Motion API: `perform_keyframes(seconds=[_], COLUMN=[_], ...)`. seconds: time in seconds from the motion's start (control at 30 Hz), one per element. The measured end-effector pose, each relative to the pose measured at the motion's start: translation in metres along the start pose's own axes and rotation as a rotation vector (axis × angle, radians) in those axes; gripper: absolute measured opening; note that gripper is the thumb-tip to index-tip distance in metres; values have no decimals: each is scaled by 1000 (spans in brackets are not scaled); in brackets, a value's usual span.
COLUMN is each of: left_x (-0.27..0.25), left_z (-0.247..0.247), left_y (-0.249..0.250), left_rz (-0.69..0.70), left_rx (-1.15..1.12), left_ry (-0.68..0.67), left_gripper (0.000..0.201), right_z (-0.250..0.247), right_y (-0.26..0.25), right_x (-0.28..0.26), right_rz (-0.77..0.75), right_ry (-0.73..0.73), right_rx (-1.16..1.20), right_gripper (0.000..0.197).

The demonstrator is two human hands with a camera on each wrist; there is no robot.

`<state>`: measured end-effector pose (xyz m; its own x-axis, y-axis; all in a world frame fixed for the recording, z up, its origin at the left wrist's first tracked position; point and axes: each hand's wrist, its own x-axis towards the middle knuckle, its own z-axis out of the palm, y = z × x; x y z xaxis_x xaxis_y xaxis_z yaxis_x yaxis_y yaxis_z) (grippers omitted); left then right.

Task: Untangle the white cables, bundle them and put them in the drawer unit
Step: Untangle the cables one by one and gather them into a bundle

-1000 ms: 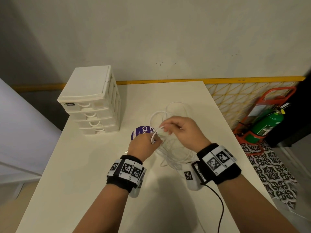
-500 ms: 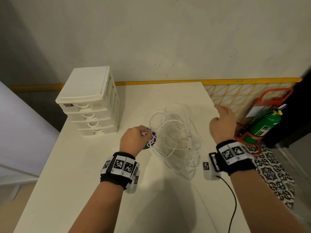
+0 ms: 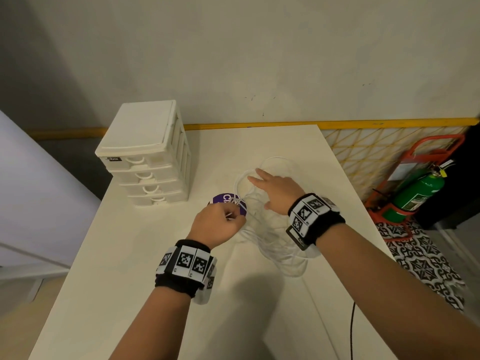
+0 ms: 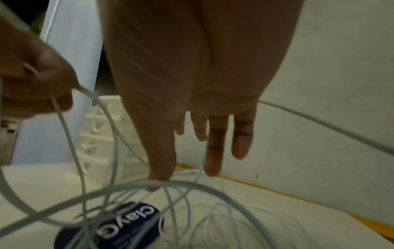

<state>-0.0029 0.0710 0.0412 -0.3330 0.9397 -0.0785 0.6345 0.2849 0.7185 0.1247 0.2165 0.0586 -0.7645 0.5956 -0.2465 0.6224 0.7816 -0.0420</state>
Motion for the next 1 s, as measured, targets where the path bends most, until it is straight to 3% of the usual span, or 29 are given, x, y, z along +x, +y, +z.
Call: perform_keyframes(seconds=[0.1, 0.17, 0.27, 0.33, 0.37, 0.47, 0.53, 0.6, 0.67, 0.7, 0.73, 0.83, 0.93, 1.0], left_x=[-2, -2, -1, 2, 3, 6, 8, 13, 16, 17, 20, 25, 25, 22], left_z=[-5, -10, -21, -29, -31, -32, -23, -11, -1, 2, 4, 7, 8, 10], left_y=[-4, -8, -16, -23, -26, -28, -21, -11, 2, 7, 8, 3, -7, -12], left_rz=[-10, -24, -79, -144, -170, -197, -145, -50, 24, 46, 50, 8, -26, -58], left_rx=[-7, -5, -27, -34, -39, -100, -172, -237, -226, -218, -212, -192, -62, -9], left_ry=[-38, -28, 42, 99, 132, 183, 118, 29, -1, 0, 1, -35, -84, -89], left_gripper=[23, 29, 14, 21, 26, 40, 45, 41, 21, 19, 29, 45, 23, 28], right_z=[11, 19, 23, 29, 32, 35, 27, 11, -4, -12, -19, -48, -84, -102], right_y=[7, 17, 32, 40, 42, 39, 25, 1, -23, -31, -37, -41, -31, -19], right_x=[6, 6, 3, -1, -5, -17, -21, -20, -20, -20, -22, -31, -43, -49], right_rz=[115, 200, 308, 321, 318, 275, 144, -24, -142, -177, -198, -213, -140, -40], right_ry=[-98, -95, -208, -295, -260, 124, 323, 393, 445, 497, 570, 834, 1115, 1241], right_rx=[-76, -105, -132, -82, -9, 226, 327, 444, 540, 583, 628, 776, 1025, 1190], right_gripper=[88, 76, 51, 47, 47, 39, 31, 24, 17, 15, 15, 12, 10, 13])
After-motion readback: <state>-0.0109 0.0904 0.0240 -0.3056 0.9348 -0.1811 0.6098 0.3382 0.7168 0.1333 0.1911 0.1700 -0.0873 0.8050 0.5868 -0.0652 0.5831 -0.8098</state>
